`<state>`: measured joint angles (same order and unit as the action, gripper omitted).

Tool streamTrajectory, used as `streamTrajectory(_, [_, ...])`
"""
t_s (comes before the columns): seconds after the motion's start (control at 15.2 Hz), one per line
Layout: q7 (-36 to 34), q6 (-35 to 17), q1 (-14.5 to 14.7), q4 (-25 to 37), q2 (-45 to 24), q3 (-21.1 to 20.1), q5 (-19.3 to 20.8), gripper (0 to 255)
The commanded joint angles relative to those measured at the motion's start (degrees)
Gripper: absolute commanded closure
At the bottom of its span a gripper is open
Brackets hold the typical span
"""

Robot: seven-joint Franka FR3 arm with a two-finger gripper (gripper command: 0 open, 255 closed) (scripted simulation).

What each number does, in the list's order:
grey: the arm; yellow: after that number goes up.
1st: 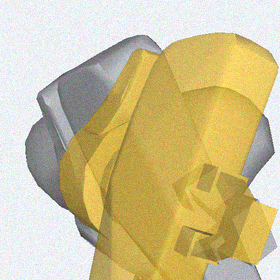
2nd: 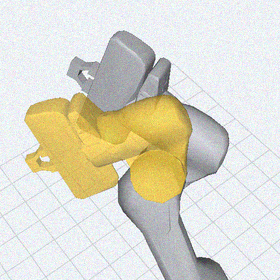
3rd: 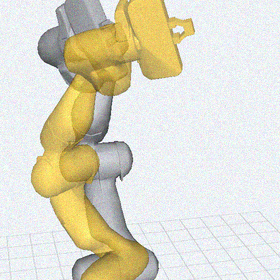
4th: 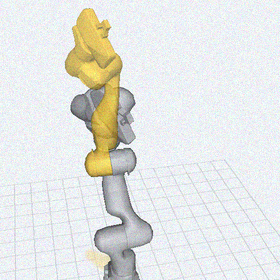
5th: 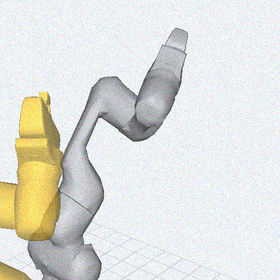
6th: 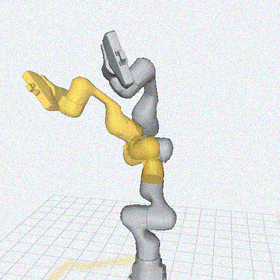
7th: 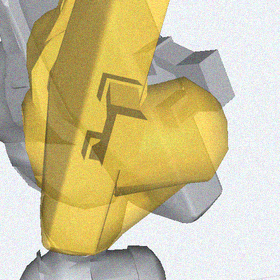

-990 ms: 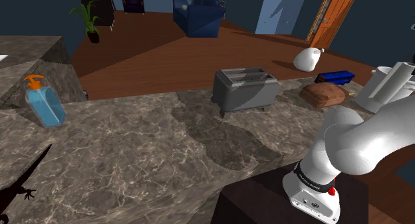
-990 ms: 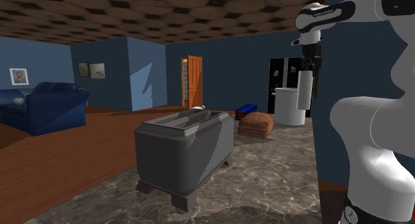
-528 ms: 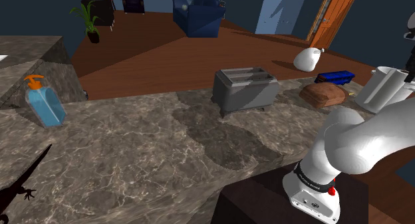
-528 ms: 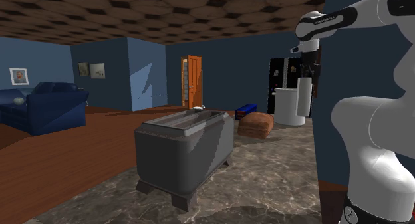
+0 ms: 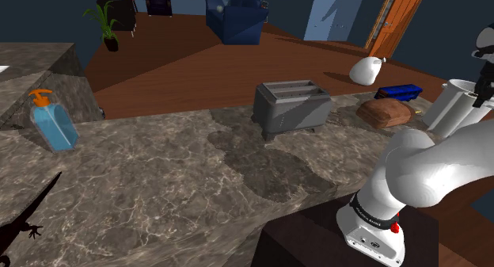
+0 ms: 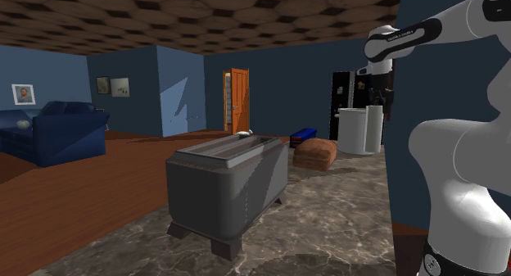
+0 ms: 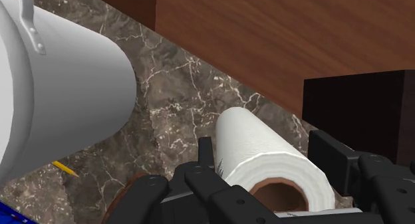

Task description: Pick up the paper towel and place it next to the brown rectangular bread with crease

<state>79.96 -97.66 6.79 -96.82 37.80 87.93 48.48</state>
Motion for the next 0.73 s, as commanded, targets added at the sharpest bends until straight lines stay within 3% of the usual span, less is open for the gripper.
streamTrajectory(0.0, [-0.5, -1.17, 0.02, -1.13, 0.45, 0.62, 0.59, 255])
streamTrajectory(0.66, [-3.14, -6.6, -0.07, -6.64, 2.38, 3.51, 3.57, 255])
